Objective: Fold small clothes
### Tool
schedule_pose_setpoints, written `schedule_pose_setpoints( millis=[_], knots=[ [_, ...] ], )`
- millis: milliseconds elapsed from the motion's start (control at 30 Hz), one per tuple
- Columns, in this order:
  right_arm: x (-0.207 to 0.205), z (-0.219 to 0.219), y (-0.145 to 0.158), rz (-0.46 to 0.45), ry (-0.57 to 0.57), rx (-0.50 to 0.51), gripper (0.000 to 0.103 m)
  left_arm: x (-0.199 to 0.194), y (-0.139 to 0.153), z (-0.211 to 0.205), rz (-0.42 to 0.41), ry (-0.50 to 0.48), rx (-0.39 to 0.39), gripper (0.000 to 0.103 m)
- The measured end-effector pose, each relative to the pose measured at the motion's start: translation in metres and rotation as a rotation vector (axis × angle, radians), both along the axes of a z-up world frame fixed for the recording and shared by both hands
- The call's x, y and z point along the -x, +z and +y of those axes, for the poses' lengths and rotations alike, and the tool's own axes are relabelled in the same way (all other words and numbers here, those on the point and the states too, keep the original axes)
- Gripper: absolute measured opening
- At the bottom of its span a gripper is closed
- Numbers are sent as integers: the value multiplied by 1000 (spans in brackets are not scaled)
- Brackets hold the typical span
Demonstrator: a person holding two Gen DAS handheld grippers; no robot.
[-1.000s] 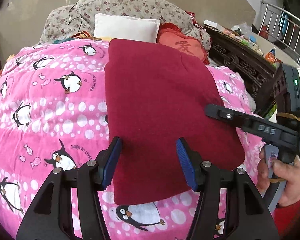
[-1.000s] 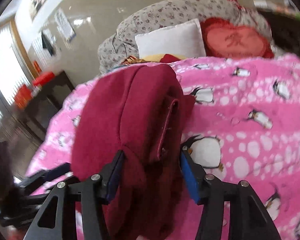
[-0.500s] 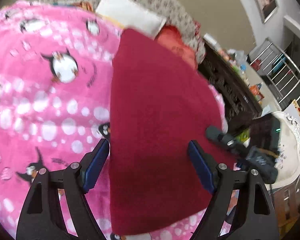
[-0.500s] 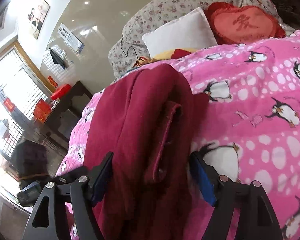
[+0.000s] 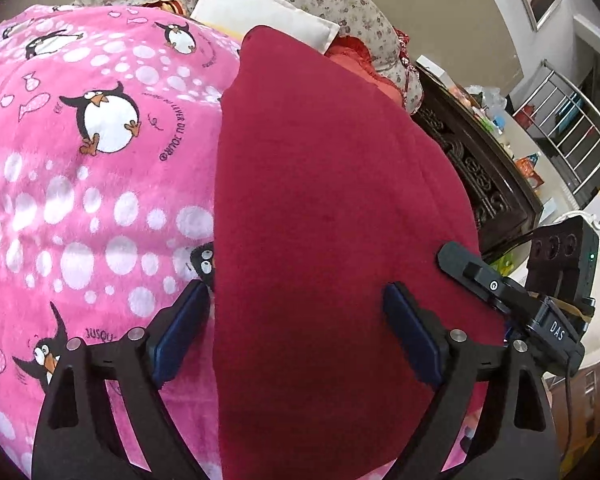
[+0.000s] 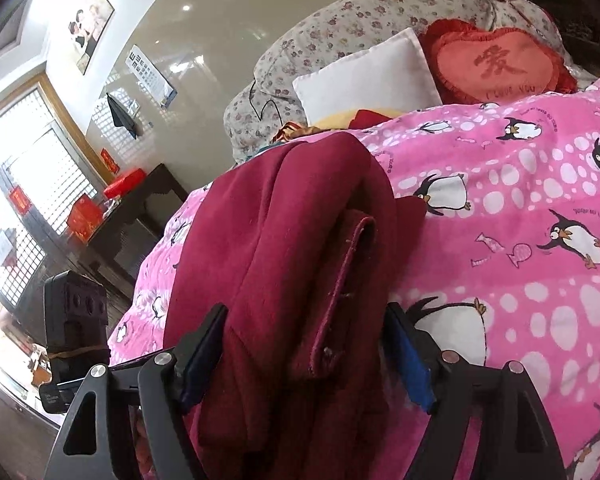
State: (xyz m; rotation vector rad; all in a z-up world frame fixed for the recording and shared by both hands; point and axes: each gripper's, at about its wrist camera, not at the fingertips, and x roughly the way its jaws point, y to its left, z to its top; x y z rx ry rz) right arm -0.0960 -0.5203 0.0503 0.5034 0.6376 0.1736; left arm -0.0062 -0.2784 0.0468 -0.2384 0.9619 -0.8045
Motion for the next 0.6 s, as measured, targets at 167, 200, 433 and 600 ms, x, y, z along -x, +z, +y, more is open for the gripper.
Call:
schedule_pose_setpoints(
  millis=[167,200,433,600],
  knots=[
    [3,0,-1,-5,3,-8,76,-1,-3,-1,-3,-2,-2,93],
    [2,0,-1,-4,4,-11,76,-1,-3,-2,-2,-4,-2,96],
    [4,-1,-2,-15,14,-22,78,-1,-4,-13,-15,-15,-19,102],
    [6,6,2,-23,0,33,56,1,0,-15,-22,-37,11,81]
  ],
)
